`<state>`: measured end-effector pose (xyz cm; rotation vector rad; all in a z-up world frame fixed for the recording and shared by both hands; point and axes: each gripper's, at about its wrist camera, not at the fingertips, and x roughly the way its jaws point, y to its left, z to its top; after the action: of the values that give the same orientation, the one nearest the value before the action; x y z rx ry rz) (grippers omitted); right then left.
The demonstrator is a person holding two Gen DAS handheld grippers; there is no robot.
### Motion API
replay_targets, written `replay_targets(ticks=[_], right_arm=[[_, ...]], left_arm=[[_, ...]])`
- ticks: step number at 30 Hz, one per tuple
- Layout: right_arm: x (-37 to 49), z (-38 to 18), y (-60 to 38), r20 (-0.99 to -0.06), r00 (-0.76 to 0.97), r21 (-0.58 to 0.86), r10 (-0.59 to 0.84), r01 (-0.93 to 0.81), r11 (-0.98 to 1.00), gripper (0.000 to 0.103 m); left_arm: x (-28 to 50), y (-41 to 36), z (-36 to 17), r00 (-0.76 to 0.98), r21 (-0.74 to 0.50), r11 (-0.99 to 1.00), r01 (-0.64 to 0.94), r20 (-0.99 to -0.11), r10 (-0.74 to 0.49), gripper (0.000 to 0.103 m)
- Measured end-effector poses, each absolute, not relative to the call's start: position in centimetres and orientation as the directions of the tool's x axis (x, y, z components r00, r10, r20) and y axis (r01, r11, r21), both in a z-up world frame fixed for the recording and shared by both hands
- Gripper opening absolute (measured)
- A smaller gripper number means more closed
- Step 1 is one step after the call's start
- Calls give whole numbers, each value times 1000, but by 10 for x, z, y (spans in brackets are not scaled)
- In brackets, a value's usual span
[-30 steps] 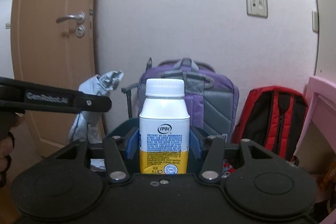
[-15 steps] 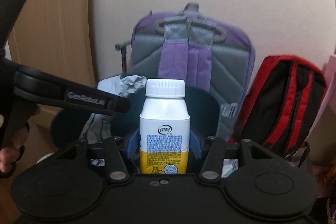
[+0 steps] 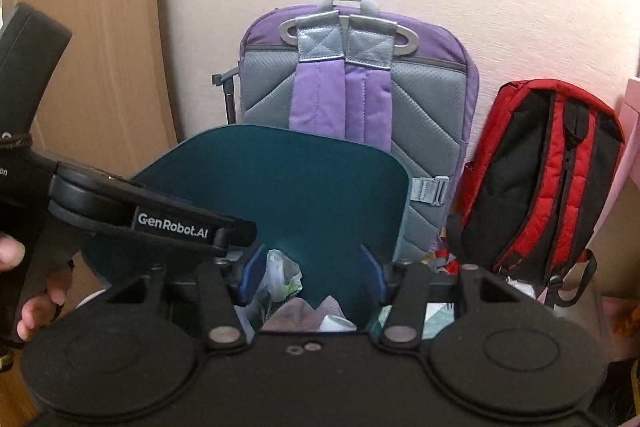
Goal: Collect trash
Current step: 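Open both tools over the wastebasket to drop cloth and bottle, then lower both tools back toward the remaining trash on the floor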
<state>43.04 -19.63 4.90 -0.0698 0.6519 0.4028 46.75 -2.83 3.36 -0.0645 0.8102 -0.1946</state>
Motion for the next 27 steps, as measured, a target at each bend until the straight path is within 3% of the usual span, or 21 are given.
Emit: replay_targets(ticks=[4, 27], right_arm=[[419, 56, -202, -597, 723, 60, 347, -391, 918, 51], [307, 118, -218, -559, 740, 76, 373, -403, 912, 52]], left_arm=[[457, -29, 43, 688, -124, 981, 147, -700, -191, 82], [322, -28, 112, 739, -129, 970, 206, -629, -241, 86]])
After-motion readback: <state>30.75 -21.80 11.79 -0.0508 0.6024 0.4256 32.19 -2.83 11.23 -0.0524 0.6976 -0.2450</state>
